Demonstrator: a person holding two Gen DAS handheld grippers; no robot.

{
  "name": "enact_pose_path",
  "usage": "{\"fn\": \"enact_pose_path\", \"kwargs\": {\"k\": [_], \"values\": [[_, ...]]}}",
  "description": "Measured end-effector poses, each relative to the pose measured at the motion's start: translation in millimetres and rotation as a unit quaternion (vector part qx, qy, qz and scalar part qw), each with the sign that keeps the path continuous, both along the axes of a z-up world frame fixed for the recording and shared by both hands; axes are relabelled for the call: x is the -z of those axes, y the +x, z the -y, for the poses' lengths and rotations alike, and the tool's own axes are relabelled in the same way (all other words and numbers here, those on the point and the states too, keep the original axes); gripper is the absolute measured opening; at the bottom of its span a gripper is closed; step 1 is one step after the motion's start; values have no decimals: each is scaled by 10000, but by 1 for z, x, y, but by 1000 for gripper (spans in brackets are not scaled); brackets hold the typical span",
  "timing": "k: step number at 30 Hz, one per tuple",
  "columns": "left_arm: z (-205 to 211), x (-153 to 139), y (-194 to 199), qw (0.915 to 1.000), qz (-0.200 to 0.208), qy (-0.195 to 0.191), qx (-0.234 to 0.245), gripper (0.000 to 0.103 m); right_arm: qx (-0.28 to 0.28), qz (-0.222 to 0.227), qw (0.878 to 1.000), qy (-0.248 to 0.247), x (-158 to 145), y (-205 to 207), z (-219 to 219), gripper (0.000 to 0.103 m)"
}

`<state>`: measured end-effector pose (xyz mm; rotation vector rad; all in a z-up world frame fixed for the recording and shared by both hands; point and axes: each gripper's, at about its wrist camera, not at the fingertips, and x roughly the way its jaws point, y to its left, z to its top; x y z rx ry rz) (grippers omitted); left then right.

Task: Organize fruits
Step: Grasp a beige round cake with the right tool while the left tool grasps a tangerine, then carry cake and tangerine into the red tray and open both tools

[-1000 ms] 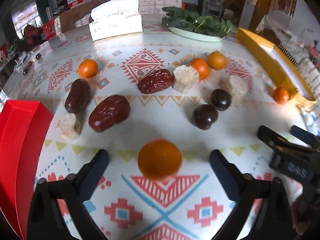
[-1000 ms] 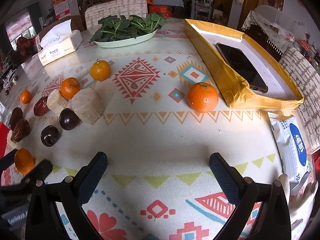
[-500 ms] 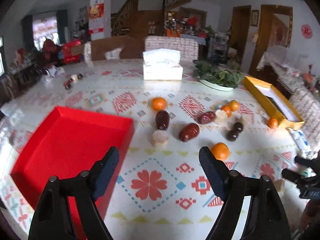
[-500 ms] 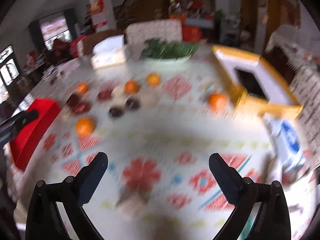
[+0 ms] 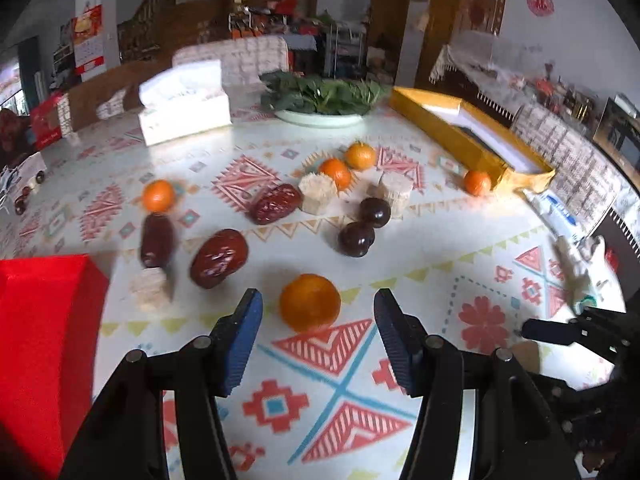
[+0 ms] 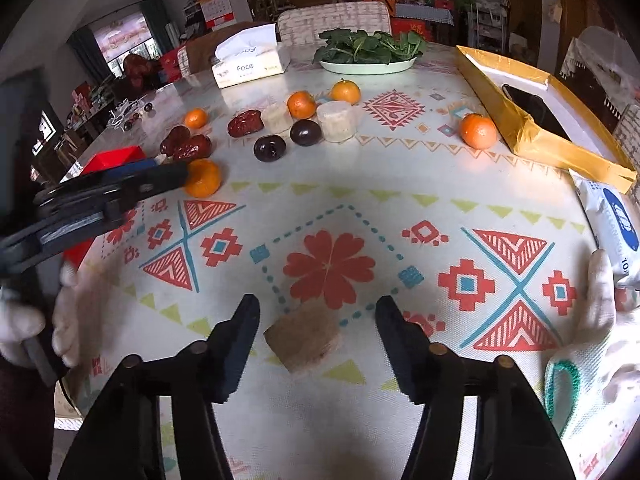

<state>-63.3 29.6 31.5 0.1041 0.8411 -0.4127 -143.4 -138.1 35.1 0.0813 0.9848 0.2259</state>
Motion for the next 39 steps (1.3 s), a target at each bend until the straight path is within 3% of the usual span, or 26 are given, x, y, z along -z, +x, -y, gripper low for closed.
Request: {"fn": "enact_pose_path", "kwargs": {"k": [2, 4, 10, 15, 19, 22, 28, 33, 39], "values": [[6, 9, 8, 9998, -105, 138, 36, 56, -42, 20, 9999, -112, 0, 0, -2, 57], [10, 15, 10, 9995, -167, 274, 13, 35, -105, 23, 9999, -120, -1, -2, -4, 45], [-10, 3, -1, 9997, -103, -169, -166, 34, -321, 5, 9993, -198, -3, -3, -17, 42], [-68, -26, -26, 9950, 150, -716, -681, 34, -581, 107, 9982, 29, -22, 2, -36, 42], [-138, -50, -48, 9853, 516, -642, -1494, 34, -1077, 250, 9935, 254, -44, 13, -77, 42], [-195, -59, -57, 9721, 695, -377, -2209, 34, -1629, 266, 9843, 622, -57, 26, -125, 42], [-291, -46, -62, 9445, 463, -156, -3248, 34, -2558, 136, 9603, 1100, -61, 52, -236, 42], [-326, -29, -65, 9388, 253, -227, -3429, 34, -2945, -52, 9514, 901, -34, 64, -310, 42], [-336, -23, -68, 9338, 197, -396, -3551, 35, -3014, -279, 9509, 646, -1, 71, -351, 42]]}}
